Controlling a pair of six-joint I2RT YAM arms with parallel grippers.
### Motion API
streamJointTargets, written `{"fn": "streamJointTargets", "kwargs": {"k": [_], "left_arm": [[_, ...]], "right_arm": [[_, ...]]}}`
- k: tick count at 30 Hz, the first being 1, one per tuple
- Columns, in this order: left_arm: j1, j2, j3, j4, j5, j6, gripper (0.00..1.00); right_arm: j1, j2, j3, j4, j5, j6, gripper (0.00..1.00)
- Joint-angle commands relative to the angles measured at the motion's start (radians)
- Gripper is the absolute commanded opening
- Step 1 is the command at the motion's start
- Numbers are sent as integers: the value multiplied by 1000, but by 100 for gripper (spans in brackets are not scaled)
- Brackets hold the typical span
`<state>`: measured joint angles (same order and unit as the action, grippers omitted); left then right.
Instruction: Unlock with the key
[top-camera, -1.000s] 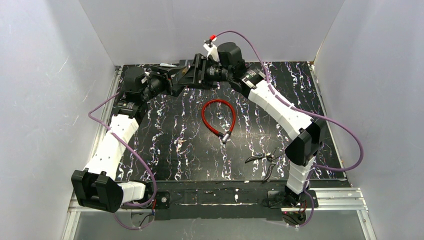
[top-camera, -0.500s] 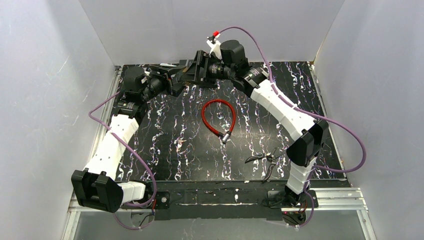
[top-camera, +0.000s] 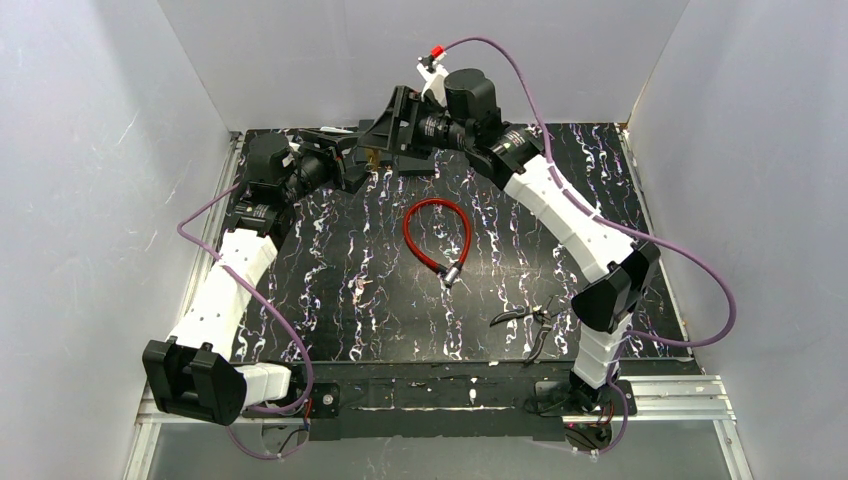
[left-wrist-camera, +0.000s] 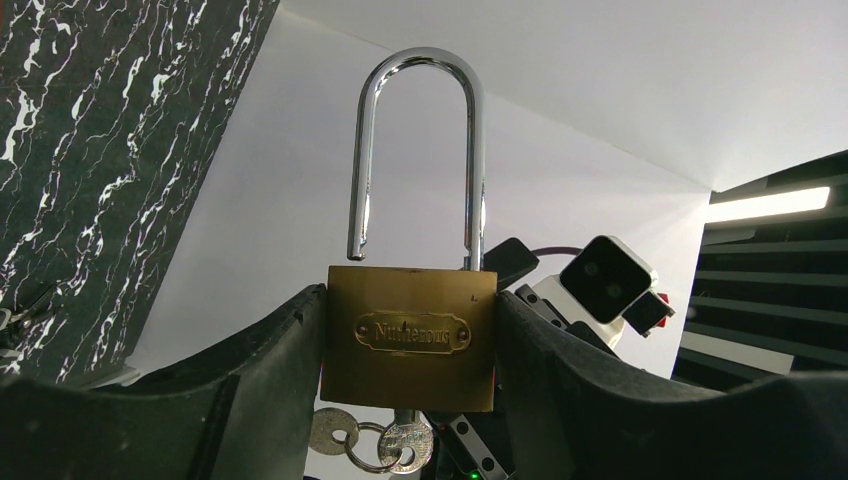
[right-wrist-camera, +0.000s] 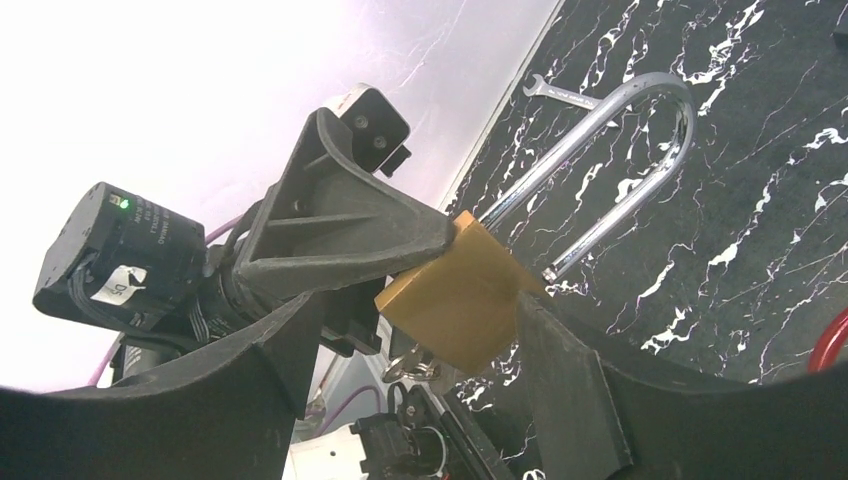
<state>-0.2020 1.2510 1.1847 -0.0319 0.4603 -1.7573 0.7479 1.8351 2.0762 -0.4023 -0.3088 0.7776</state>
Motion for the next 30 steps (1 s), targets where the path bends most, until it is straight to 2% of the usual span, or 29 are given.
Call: {"fn": "streamJointTargets", "kwargs": {"k": [1, 15, 22, 30], "left_arm": [[-2, -41, 41, 59, 29, 1, 0], [-2, -41, 40, 58, 19, 6, 0], [-2, -33, 51, 55, 16, 7, 0], [-2, -40, 41, 45, 14, 10, 0]], "right_arm": [[11, 23, 56, 16, 13, -23, 79], [19, 74, 106, 3, -11, -38, 76], [34, 123, 218, -146, 45, -115, 72], [55, 117, 246, -242, 155, -201, 64]]}}
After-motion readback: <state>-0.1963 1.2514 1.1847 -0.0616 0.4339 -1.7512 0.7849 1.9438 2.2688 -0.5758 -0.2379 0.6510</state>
